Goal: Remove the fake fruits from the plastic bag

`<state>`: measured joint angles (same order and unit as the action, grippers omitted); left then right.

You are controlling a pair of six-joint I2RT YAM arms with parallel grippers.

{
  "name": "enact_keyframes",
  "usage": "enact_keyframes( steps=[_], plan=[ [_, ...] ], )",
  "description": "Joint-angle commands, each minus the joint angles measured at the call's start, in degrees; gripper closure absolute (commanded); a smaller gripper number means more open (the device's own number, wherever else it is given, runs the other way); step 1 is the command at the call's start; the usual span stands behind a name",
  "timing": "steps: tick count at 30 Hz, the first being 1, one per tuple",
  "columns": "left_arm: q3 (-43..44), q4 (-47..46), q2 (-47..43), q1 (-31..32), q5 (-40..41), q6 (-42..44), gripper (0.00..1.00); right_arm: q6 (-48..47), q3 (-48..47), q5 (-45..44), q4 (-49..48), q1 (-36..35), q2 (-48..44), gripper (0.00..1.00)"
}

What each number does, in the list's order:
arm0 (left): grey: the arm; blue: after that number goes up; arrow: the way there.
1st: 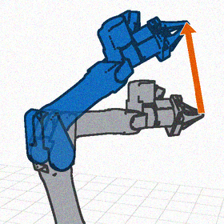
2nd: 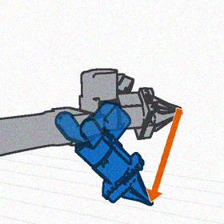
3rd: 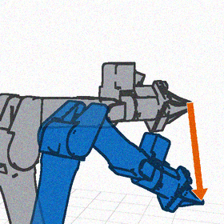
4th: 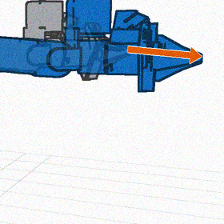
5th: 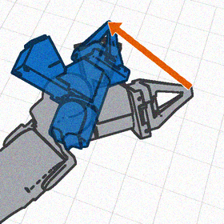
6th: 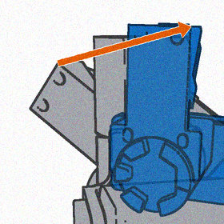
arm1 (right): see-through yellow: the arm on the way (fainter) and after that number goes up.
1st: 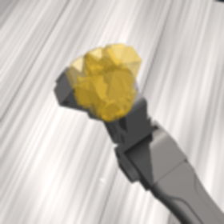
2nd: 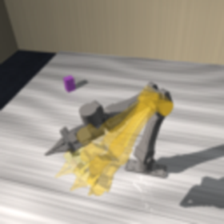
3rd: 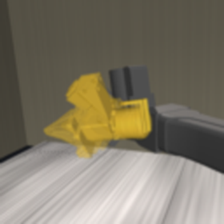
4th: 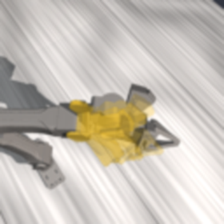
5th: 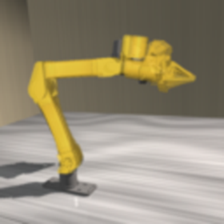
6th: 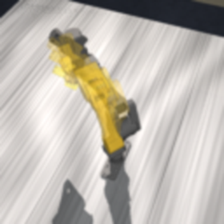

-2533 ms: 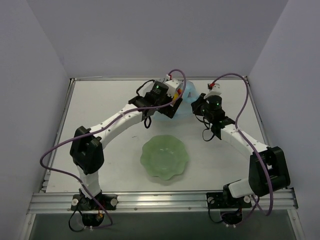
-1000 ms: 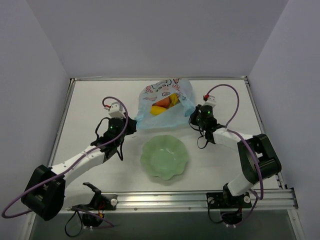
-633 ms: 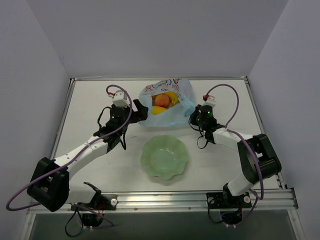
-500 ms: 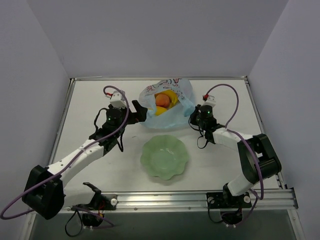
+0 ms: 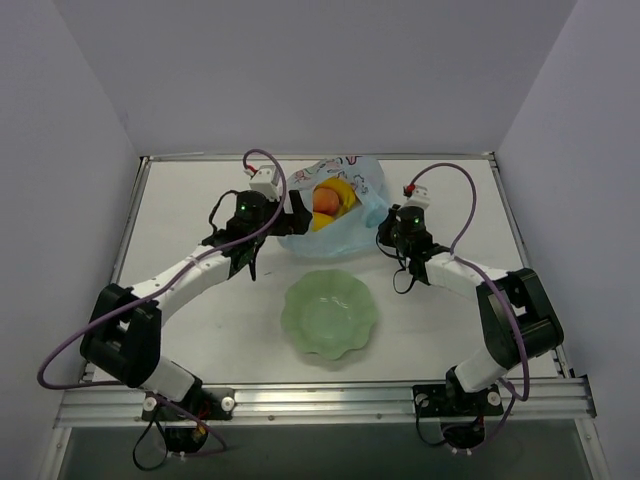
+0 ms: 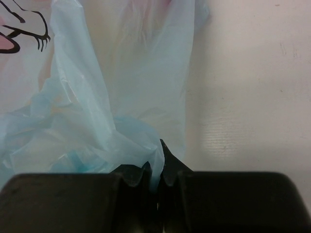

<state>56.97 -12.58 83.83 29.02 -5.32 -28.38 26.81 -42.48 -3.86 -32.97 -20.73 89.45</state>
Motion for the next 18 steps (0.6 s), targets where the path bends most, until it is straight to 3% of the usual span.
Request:
enact_keyframes(
  steps=[1,2,5,6,12,15,16,18],
  plan=[
    [5.86,-2.61,1.76,-3.43,-1.18,0.70,0.19,-1.06,-2.17,-1.06,0.36,-0.28,-2.00,1.00],
    [6.39,-3.24,2.47,-4.13,-1.44,0.35,0.47,-1.14,-2.26,-1.24,0.36,-0.27,-1.56,1.00],
    [7.36,-6.04,4.76,-5.81,0.31,-1.23,0.93,-1.41,-2.43,-1.59,0.36,-0.27,-0.33,1.00],
    [7.19,-7.36,5.20,-6.07,0.23,-1.85,0.97,-1.58,-2.52,-1.85,0.36,-0.19,-0.07,1.00],
    [6.14,-15.53,8.80,-6.78,-1.09,-4.40,0.98,-3.69,-6.03,-5.55,1.59,1.13,1.87,1.00],
    [5.52,-19.67,11.25,-6.87,-2.06,-6.07,0.98,-5.53,-9.63,-7.04,5.27,1.22,2.75,0.84],
    [5.61,-20.81,11.79,-6.87,-2.32,-6.77,0.98,-5.89,-10.68,-7.39,6.85,1.31,2.83,0.66],
    [5.61,-22.31,12.67,-7.13,-3.11,-7.47,0.98,-7.03,-12.97,-8.70,11.60,1.05,2.22,0.45]
  ],
)
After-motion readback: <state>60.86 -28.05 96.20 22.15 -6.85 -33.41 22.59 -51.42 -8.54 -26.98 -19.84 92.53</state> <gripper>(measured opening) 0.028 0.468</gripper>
